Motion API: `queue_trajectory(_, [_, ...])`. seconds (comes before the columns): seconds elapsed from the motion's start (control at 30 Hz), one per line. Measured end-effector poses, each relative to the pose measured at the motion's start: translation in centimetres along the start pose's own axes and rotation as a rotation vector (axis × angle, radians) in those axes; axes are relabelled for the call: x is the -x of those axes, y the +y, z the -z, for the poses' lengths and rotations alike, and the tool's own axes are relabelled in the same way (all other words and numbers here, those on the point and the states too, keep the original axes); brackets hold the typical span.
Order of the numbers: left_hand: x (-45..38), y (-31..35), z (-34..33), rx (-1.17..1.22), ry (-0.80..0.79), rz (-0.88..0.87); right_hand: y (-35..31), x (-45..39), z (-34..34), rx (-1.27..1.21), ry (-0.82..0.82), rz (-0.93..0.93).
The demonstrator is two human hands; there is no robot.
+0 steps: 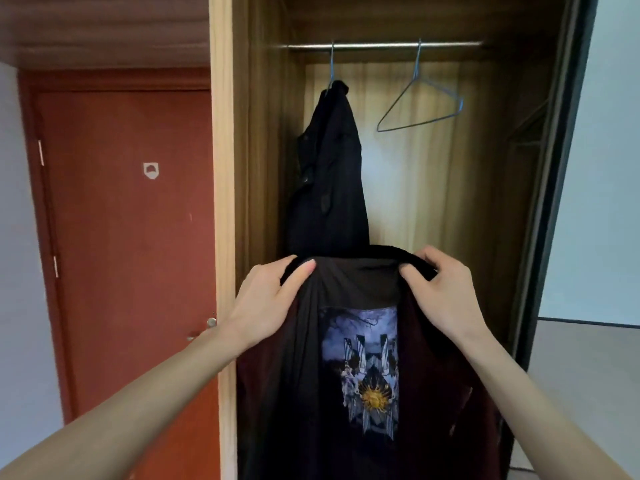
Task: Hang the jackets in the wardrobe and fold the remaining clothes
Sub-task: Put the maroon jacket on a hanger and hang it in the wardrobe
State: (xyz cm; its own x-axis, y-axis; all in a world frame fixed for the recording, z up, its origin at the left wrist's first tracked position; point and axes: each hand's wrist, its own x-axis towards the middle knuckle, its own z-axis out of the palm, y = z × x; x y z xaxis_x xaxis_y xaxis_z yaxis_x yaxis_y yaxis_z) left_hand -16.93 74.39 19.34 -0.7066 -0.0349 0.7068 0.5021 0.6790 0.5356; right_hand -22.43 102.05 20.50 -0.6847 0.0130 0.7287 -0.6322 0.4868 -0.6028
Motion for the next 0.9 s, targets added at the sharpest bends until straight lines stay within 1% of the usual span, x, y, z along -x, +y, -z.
queue_trajectory(0.17, [-7.8, 3.2, -1.9, 0.039, 0.118, -0.106, 0.3, -6.9, 3.0, 0.141, -0.010, 0.075])
queue_trajectory(0.3, [-13.6, 5.1, -2.8, -0.040, 0.202, -0.103, 0.2, -11.2, 4.5, 0.263, -0.038, 0.104])
queue_trajectory(0.43, [-18.5, 7.1, -3.6, -0.121, 0.220, -0.142, 0.6, -14.6, 5.3, 0.376, -0.026, 0.141])
queue_trajectory(0.5, [-20.8, 7.7, -4.0, -0.133, 0.228, -0.174, 0.6, -16.2, 5.5, 0.479, -0.040, 0.200])
queue_trajectory(0.57, [-22.8, 8.2, -4.3, -0.146, 0.237, -0.192, 0.2, -17.9, 5.5, 0.614, -0.049, 0.322])
queue_trajectory(0.63, [-24.4, 8.6, -4.6, -0.176, 0.239, -0.185, -1.0, -19.9, 5.5, 0.648, 0.053, 0.424])
queue_trajectory(0.7, [-25.5, 8.7, -5.0, -0.203, 0.222, -0.184, -2.7, -22.6, 5.6, 0.652, 0.232, 0.506])
queue_trajectory(0.73, [-25.8, 8.7, -5.1, -0.212, 0.215, -0.184, -3.6, -24.2, 5.6, 0.701, 0.311, 0.525])
queue_trajectory(0.77, [-26.2, 8.4, -5.2, -0.216, 0.214, -0.183, -4.4, -25.9, 5.7, 0.774, 0.368, 0.517])
queue_trajectory(0.8, [-26.6, 8.2, -5.3, -0.221, 0.214, -0.179, -5.2, -27.7, 5.8, 0.843, 0.394, 0.468])
queue_trajectory(0.83, [-27.0, 8.0, -5.2, -0.227, 0.212, -0.178, -6.0, -29.3, 5.9, 0.889, 0.384, 0.384])
queue_trajectory(0.9, [-27.8, 7.7, -5.2, -0.238, 0.208, -0.193, -7.3, -32.2, 5.8, 0.904, 0.278, 0.195])
